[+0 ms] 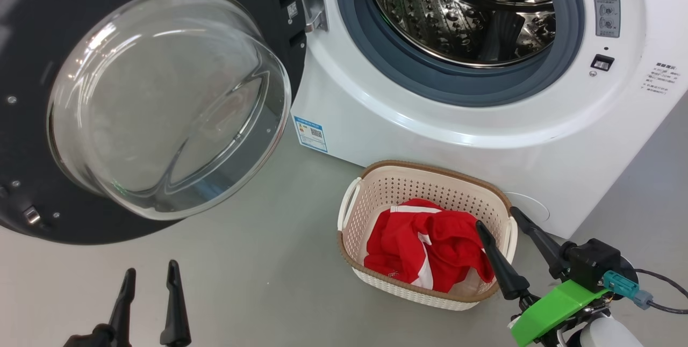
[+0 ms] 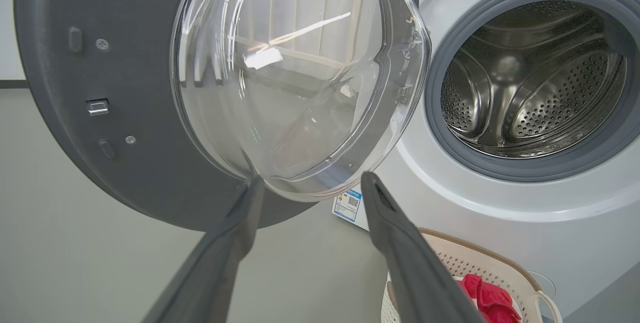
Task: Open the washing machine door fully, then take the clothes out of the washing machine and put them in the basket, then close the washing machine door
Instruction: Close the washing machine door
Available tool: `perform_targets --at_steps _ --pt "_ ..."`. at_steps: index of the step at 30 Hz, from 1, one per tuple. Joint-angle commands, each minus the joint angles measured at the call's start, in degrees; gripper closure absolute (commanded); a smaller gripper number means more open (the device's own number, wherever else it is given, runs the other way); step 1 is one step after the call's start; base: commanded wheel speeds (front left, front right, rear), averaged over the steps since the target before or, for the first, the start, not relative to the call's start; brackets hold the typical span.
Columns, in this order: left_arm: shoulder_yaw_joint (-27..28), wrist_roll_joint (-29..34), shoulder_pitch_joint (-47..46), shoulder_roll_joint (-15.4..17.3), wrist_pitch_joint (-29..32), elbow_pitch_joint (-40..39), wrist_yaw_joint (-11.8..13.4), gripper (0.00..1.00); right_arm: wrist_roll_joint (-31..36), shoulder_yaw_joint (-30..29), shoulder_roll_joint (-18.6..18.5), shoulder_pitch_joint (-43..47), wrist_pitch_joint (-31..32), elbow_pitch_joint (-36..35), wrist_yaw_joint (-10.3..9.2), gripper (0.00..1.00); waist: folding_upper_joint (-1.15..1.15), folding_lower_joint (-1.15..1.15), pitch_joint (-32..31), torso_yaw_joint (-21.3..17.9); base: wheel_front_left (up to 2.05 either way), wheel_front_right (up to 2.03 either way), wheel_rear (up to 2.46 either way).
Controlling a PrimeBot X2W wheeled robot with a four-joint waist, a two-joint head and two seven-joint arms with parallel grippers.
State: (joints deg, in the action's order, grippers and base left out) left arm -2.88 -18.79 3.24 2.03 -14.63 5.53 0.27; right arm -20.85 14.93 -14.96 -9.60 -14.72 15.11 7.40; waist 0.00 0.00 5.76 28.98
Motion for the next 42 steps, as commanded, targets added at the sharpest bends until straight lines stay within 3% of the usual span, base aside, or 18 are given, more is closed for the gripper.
perform_targets --at_steps 1,5,7,8,9,17,23,27,30,42 --pt "1.9 0.0 -0.7 0.9 -0.4 -1.6 0.2 0.00 -0.4 1.4 -0.4 -1.0 -0.3 -1.3 0.09 0.00 0.00 0.00 -0.3 0.1 0.00 0.00 0.00" --pt "2.4 -0.6 -0.9 0.9 -0.4 -2.7 -0.2 0.00 -0.5 1.4 -0.4 -0.7 -0.3 -1.3 0.09 0.00 0.00 0.00 -0.6 0.2 0.00 0.00 0.00" --pt "2.8 0.1 -1.3 0.9 -0.4 -3.9 -0.8 0.70 -0.4 1.2 -0.3 -0.5 -0.3 -1.3 0.09 0.00 0.00 0.00 -0.9 0.4 0.00 0.00 0.00" --pt "2.8 0.1 -1.3 0.9 -0.4 -3.9 -0.8 0.70 -0.4 1.2 -0.3 -0.5 -0.3 -1.3 0.09 0.00 0.00 0.00 -0.9 0.4 0.00 0.00 0.00" --pt "3.7 0.4 -2.1 0.9 -0.4 -5.9 -1.5 1.00 -0.4 1.0 -0.2 -0.2 -0.3 -1.4 0.09 0.00 0.00 0.00 -1.0 0.6 0.00 0.00 0.00" --pt "10.9 1.1 -8.7 1.7 -0.4 -15.4 -5.2 1.00 -0.1 0.5 0.1 0.6 -0.3 -1.7 0.09 0.00 0.00 0.00 -1.0 1.1 0.00 0.00 0.00" --pt "16.6 1.1 -17.8 9.4 -0.4 -16.4 -7.0 1.00 0.1 -0.1 0.3 1.2 -0.3 -2.0 0.09 0.00 0.00 0.00 -0.6 1.1 0.00 0.00 0.00" --pt "19.2 -2.4 -24.3 15.3 -0.4 -11.3 -7.5 1.00 0.4 -0.2 0.4 1.0 -0.3 -2.2 0.09 0.00 0.00 0.00 0.2 0.9 0.00 0.00 0.00" --pt "20.5 -8.5 -29.9 18.8 1.1 -5.4 -7.6 1.00 0.5 -0.2 0.4 0.9 -0.3 -2.3 0.09 0.00 0.00 0.00 0.6 0.8 0.00 0.00 0.00" --pt "21.7 -34.6 -45.7 31.2 16.5 21.3 -7.7 1.00 0.6 0.4 0.2 -0.4 -0.3 -2.1 0.09 0.00 0.00 0.00 2.4 -0.2 0.00 0.00 0.00"
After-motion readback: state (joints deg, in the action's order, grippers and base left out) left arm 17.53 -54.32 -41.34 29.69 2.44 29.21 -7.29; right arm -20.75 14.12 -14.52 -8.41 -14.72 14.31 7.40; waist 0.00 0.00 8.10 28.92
